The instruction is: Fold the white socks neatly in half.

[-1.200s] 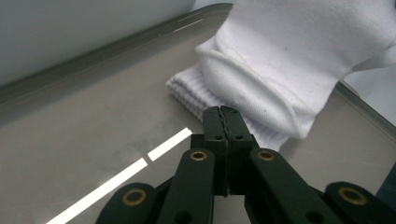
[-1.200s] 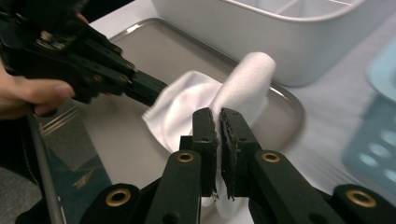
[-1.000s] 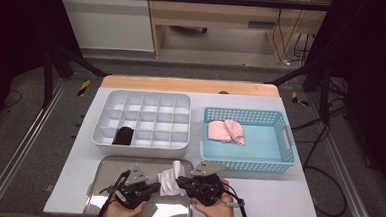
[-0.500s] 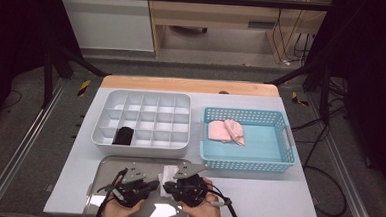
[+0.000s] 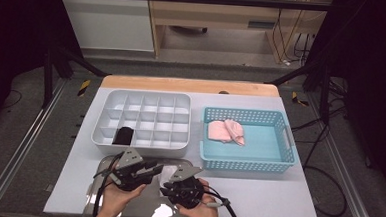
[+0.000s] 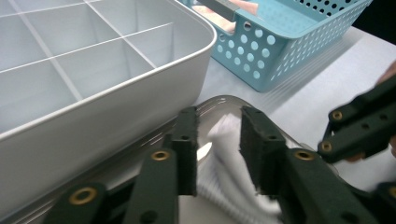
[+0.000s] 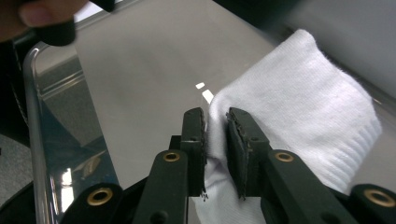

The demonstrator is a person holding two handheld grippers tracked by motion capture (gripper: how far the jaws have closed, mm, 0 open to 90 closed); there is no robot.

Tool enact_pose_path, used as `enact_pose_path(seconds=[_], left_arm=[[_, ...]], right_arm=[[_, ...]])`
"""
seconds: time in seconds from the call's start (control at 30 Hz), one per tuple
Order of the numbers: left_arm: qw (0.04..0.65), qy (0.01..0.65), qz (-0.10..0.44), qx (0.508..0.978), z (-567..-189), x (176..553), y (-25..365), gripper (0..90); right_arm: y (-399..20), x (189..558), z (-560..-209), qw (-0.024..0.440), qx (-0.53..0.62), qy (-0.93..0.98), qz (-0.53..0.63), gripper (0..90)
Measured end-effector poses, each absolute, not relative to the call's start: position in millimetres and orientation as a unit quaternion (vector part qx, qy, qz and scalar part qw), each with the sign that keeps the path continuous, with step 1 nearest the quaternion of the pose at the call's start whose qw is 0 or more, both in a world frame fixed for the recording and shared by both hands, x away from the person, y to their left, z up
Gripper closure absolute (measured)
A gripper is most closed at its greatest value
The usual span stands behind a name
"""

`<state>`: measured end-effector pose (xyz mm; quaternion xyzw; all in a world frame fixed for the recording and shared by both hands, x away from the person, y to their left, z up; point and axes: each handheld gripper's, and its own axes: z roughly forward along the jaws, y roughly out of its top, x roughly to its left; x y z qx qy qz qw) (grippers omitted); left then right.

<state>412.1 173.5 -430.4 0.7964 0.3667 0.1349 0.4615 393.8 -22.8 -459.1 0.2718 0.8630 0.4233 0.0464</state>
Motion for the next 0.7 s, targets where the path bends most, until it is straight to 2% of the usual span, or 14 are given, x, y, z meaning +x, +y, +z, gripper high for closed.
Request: enact_pose_path(seconds=[0.1, 0.27, 0.7], left_arm=[[0.441, 0.365, 0.133, 0.809, -437, 420, 164, 60.8], [0.423, 0.371, 0.129, 0.817, -448, 420, 166, 60.3], [0.432, 0.397, 0.11, 0.802, -462, 391, 181, 59.8]], right_arm=[[-25, 393, -461, 0.038, 0.277, 0.859, 0.429, 76.2], [-26, 392, -460, 0.037, 0.27, 0.864, 0.424, 76.2], [-49, 388, -450, 0.052, 0.288, 0.863, 0.413, 69.8]])
